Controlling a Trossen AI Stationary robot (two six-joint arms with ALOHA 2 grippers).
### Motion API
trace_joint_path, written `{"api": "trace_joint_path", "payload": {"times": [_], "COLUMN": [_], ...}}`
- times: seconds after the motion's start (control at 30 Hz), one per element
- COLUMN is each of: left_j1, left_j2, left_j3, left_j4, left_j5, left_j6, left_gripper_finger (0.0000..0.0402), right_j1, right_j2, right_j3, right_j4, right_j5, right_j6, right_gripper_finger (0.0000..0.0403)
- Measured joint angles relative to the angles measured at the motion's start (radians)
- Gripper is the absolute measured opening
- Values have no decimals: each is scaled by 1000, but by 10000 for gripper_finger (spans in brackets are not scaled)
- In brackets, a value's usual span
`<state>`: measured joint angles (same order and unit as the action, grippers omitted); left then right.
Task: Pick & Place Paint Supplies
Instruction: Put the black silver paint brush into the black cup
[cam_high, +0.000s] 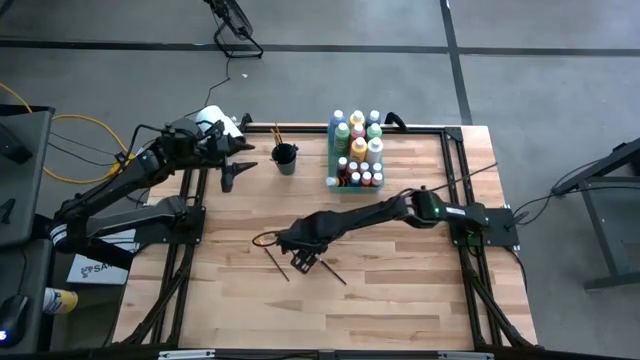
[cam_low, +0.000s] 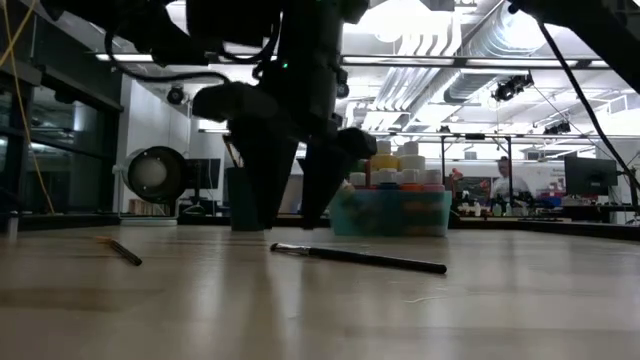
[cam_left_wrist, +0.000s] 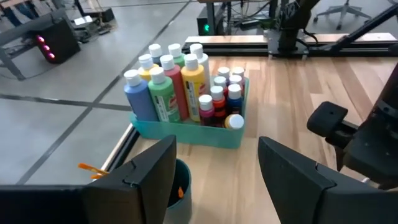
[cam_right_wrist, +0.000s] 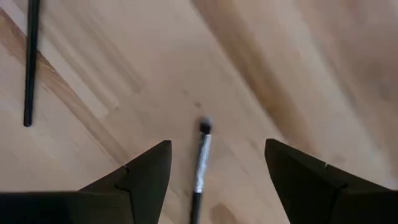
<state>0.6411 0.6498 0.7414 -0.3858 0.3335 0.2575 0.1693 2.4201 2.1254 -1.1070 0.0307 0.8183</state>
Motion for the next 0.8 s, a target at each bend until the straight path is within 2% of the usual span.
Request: {"api": "trace_joint_path", "payload": {"times": [0.2,0.37,0.8], "left_j1": [0,0,0], "left_j2": [0,0,0], "left_j3": [0,0,0], "left_j4": [-28,-37,-37], "left_j5": [23,25,26], "left_j6": [8,11,11], "left_gripper_finger": [223,223,223], "right_j1": [4,-3,7], "right_j2": [27,27,74], "right_j3": [0,0,5], "right_j4": [15,23,35], "right_j5": [-6,54,22], "right_j6": [74,79,104], "right_gripper_finger": [252,252,252]}}
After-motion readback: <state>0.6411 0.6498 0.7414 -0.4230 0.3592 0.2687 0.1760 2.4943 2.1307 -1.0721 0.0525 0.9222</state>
